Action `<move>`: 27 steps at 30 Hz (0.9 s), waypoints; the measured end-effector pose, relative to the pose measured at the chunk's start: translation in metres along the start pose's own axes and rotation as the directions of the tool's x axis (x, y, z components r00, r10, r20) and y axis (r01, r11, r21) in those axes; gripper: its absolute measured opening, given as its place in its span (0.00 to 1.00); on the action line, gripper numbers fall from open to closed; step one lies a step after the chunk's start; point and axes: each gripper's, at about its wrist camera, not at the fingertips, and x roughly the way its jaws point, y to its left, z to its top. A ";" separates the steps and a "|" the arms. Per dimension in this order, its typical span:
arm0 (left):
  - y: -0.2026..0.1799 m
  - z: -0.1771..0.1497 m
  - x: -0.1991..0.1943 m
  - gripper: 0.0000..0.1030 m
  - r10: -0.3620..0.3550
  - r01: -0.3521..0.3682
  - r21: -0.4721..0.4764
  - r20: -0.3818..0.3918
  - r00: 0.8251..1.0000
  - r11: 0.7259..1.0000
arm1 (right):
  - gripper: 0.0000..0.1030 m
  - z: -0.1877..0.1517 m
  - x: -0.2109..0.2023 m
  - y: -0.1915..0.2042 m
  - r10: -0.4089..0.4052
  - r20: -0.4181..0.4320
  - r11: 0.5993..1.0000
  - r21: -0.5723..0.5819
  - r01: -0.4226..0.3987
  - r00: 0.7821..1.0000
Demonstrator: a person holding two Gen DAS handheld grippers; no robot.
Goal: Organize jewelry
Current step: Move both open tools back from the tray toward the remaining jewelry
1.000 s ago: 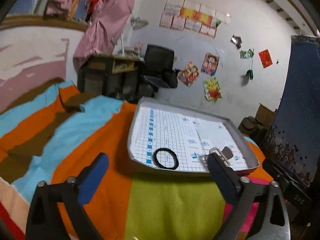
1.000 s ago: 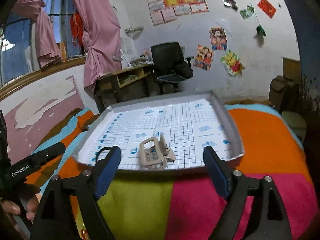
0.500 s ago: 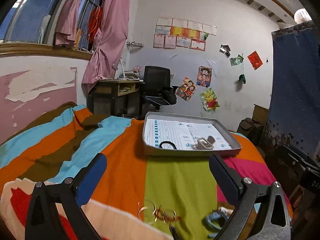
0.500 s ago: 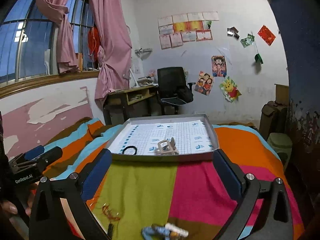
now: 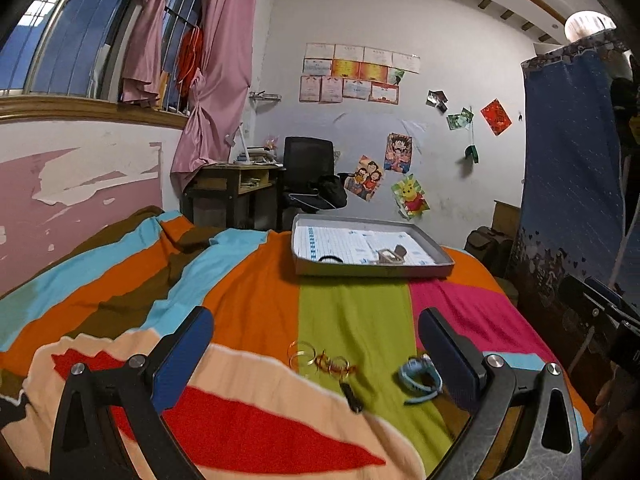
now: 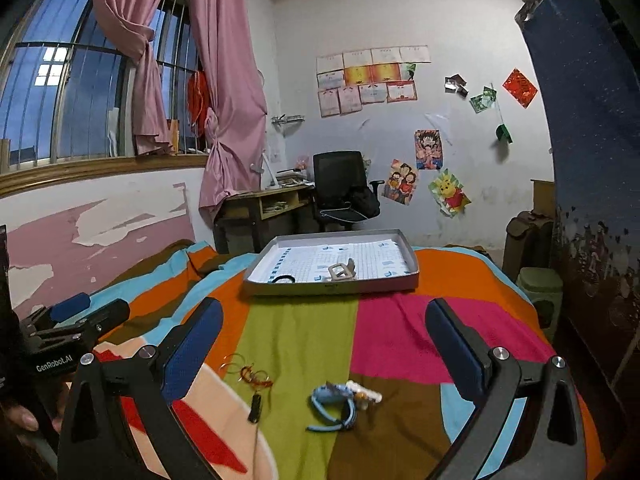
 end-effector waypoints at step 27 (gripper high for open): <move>0.005 -0.030 0.006 1.00 0.006 -0.004 0.016 -0.094 0.996 1.000 | 0.97 -0.042 -0.018 -0.003 -0.046 -0.127 0.999 0.021 0.049 0.991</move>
